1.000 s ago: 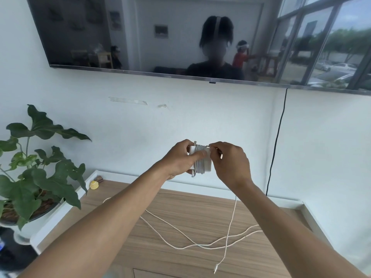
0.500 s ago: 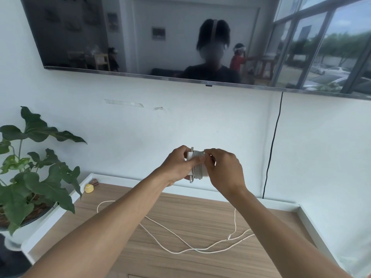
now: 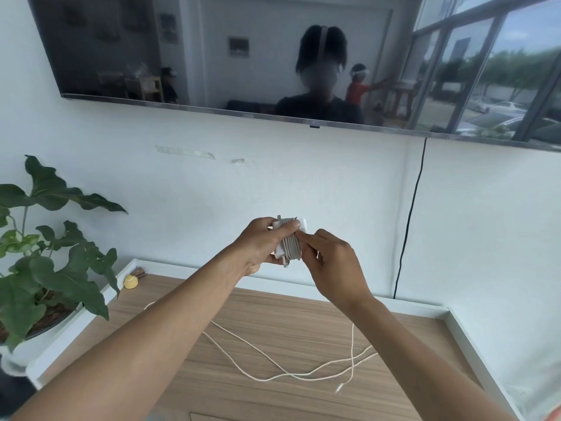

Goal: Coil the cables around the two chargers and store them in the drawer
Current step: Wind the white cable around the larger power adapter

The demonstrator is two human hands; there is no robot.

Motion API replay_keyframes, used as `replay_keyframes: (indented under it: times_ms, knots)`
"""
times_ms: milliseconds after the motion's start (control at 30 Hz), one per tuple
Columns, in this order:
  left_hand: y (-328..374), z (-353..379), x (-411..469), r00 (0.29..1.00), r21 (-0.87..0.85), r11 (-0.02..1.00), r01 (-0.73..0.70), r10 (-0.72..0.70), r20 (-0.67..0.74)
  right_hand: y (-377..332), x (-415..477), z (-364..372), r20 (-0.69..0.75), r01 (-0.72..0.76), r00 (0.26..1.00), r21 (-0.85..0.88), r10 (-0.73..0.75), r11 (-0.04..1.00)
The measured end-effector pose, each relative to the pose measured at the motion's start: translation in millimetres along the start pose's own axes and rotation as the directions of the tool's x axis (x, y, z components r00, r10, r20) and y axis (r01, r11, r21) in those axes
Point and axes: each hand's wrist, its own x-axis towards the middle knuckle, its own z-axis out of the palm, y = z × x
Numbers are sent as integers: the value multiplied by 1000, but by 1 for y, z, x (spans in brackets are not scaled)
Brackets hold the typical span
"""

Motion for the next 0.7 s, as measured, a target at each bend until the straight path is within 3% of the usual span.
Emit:
replay_keyframes:
  times_ms: [100,200,300,467,567,700]
  knots:
    - [3,-2,0,998,48,998,-37,39,-42,0,-2,3,16,-19,1000,28,18,999]
    - [1,-4,0,991,103,991,-89,98,-88,-3,-11,6,0,-88,996,180,90,980]
    - [-2,-6,0,986,92,989,-113,123,-110,-2,-19,7,26,-256,963,393,268,883]
    - [-4,-7,-4,981,59,987,-147,153,-118,-3,-16,8,112,-383,910,602,400,701]
    - [-3,-6,-7,979,34,987,-158,161,-127,-4,-13,7,177,-446,873,667,454,597]
    - [-4,0,-10,975,26,985,-172,174,-138,-4,-18,13,218,-474,865,650,452,594]
